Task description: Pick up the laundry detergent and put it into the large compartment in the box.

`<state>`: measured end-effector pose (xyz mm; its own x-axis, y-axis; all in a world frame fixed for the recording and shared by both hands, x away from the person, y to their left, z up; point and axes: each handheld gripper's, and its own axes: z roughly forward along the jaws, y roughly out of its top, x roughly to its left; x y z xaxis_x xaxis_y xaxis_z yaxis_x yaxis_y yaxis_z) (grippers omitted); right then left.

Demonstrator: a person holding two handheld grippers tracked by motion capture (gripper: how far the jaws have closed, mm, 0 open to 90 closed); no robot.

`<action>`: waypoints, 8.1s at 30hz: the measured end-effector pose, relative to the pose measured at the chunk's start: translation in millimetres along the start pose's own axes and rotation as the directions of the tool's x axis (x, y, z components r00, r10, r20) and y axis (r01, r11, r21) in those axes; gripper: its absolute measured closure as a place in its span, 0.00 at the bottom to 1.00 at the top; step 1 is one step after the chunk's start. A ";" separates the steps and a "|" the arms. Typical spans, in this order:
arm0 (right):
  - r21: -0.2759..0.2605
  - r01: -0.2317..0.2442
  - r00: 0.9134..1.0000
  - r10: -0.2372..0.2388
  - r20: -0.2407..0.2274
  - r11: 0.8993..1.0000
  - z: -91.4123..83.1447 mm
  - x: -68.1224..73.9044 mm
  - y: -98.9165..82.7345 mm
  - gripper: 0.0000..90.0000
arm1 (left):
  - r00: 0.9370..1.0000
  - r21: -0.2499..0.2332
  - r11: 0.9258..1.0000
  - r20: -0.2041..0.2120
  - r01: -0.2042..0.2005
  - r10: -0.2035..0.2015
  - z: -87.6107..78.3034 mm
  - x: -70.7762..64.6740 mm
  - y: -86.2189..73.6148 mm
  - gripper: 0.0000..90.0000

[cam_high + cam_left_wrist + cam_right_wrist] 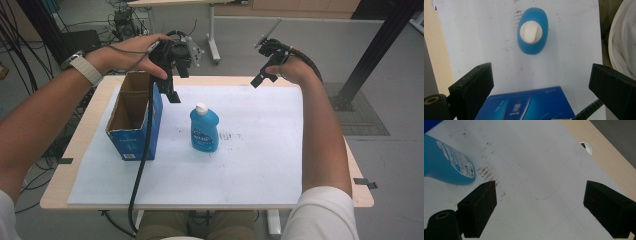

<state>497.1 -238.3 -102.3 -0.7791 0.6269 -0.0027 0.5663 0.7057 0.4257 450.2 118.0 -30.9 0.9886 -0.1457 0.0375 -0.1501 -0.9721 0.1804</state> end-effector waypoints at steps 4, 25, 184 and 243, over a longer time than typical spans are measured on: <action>0.003 0.000 1.000 0.000 0.000 1.000 0.3 -0.1 0.1 0.13 | 1.000 0.021 1.000 0.002 -0.019 0.019 6.1 0.2 9.5 0.08; 0.004 0.004 1.000 -0.004 -0.008 1.000 2.5 -0.4 1.6 0.13 | 0.997 0.027 0.997 0.023 -0.072 0.071 32.8 8.4 30.0 0.09; 0.002 -0.032 0.999 0.032 -0.006 0.999 3.2 -2.0 -20.6 0.13 | 0.979 0.070 0.977 0.037 -0.201 0.199 97.7 12.7 58.0 0.09; 0.001 -0.032 0.999 0.032 -0.011 0.999 6.2 -2.8 -21.4 0.13 | 0.980 0.088 0.976 0.017 -0.197 0.197 99.4 11.1 57.3 0.10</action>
<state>488.9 -253.1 -117.0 -0.7633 0.6457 0.0212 0.5916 0.6854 0.4244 453.6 42.4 -117.8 0.9398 -0.3371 0.0559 -0.3408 -0.9365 0.0823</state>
